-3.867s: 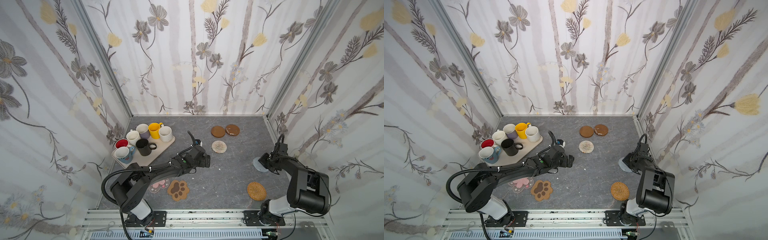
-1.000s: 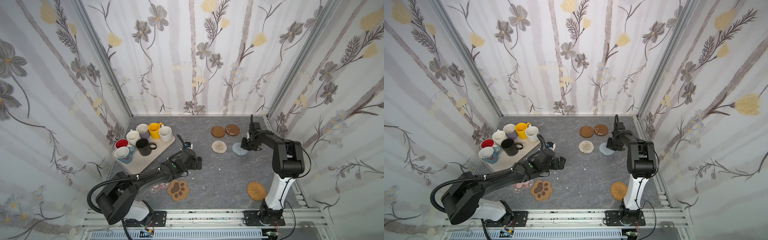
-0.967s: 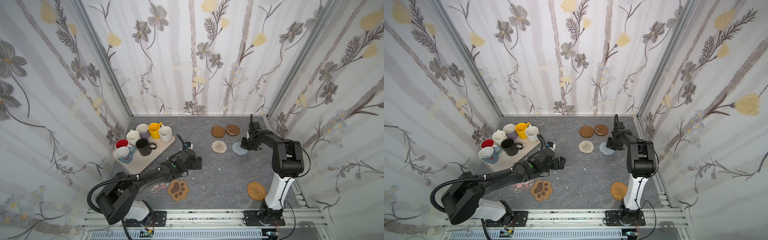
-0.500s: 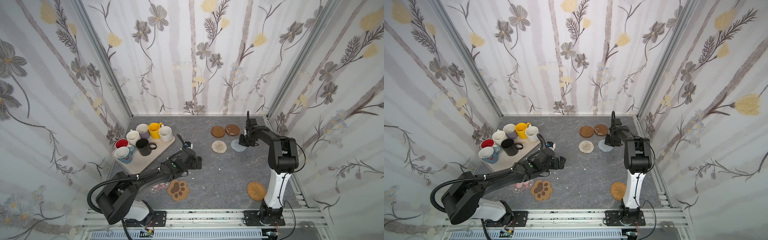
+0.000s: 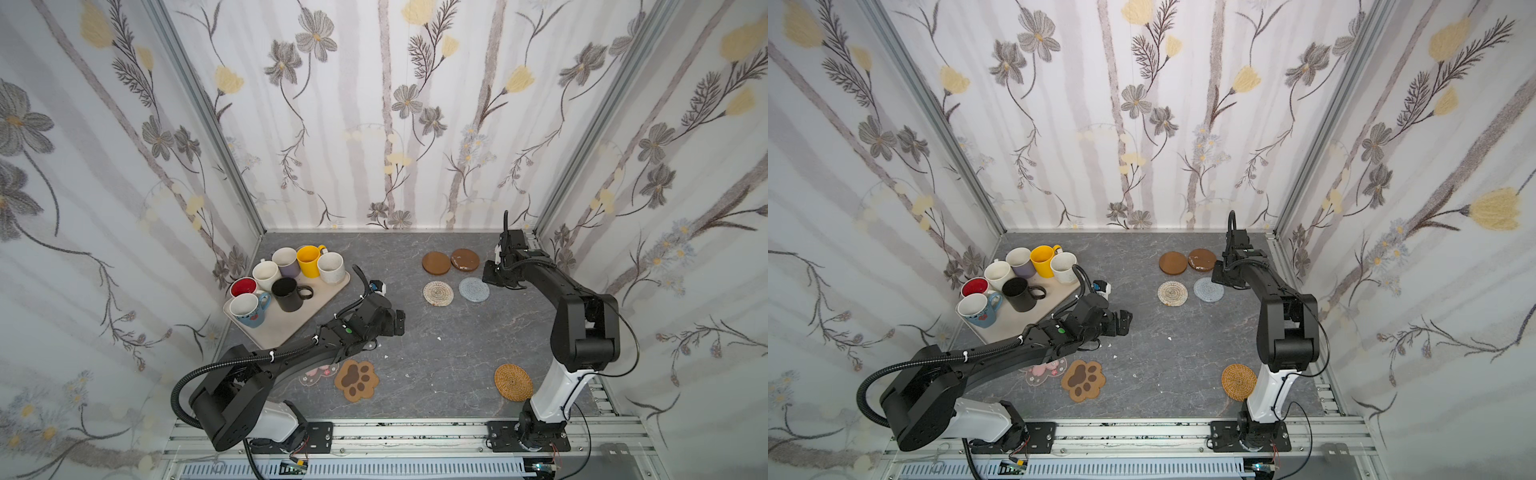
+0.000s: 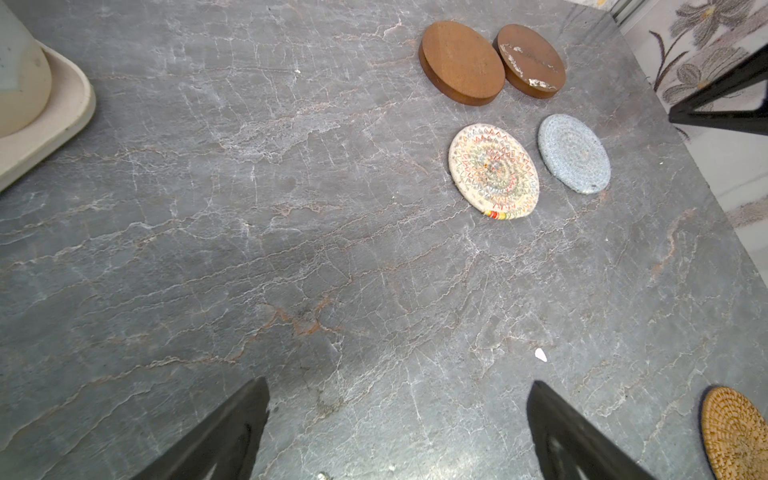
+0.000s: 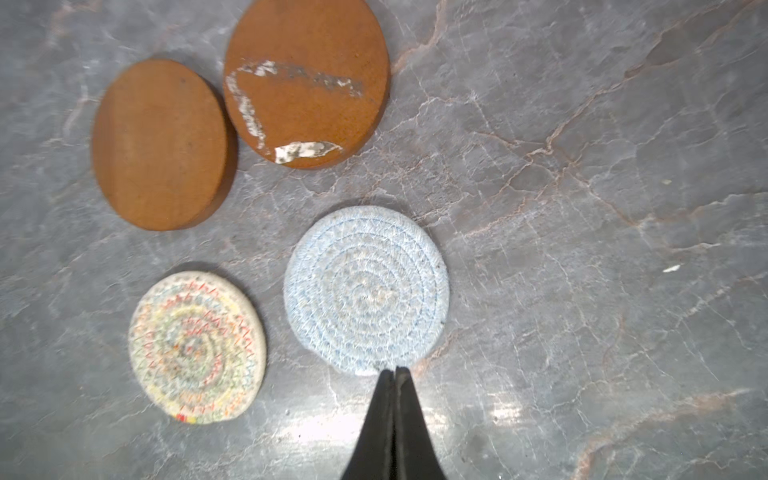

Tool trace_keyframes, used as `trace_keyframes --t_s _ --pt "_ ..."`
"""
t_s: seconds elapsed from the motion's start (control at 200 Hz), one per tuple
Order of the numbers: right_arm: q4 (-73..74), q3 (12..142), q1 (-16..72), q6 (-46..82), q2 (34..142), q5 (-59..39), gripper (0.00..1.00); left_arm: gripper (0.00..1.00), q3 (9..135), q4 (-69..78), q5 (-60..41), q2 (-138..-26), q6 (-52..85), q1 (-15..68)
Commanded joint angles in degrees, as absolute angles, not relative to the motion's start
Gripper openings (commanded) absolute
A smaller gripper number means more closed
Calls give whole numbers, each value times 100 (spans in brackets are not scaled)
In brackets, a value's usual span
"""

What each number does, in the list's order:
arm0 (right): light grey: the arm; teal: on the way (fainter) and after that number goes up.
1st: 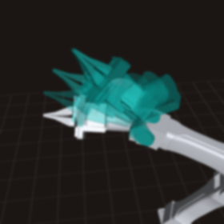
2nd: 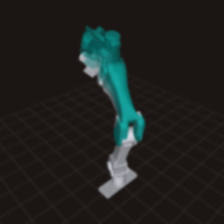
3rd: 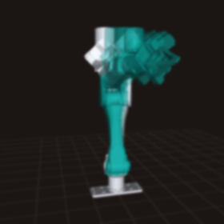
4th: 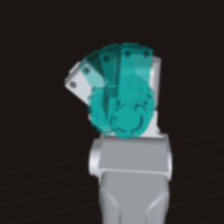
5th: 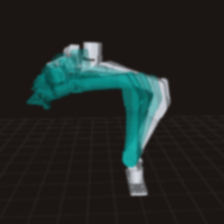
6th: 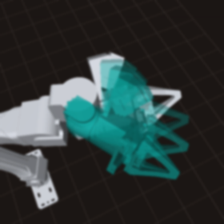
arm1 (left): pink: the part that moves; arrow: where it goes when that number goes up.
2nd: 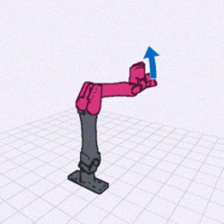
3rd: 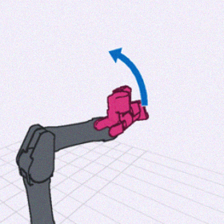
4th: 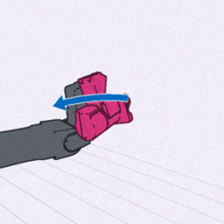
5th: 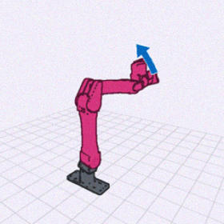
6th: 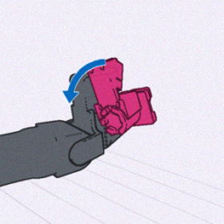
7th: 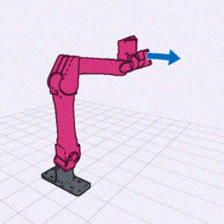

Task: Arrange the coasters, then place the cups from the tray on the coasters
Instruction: 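Move the right gripper back and lower it onto the tan rattan coaster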

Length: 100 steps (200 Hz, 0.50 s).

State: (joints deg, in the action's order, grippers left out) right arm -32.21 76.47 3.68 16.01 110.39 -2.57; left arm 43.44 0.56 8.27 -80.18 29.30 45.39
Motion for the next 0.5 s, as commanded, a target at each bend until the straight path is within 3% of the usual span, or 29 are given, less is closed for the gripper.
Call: trace_keyframes --t_s 0.0,0.495 --pt "-2792 6762 375 1572 10234 -350 2 100 4454 105 867 -8083 2927 4585" --pt "-3237 3918 255 3005 7576 -683 0 100 4335 647 843 -8392 2984 4840"
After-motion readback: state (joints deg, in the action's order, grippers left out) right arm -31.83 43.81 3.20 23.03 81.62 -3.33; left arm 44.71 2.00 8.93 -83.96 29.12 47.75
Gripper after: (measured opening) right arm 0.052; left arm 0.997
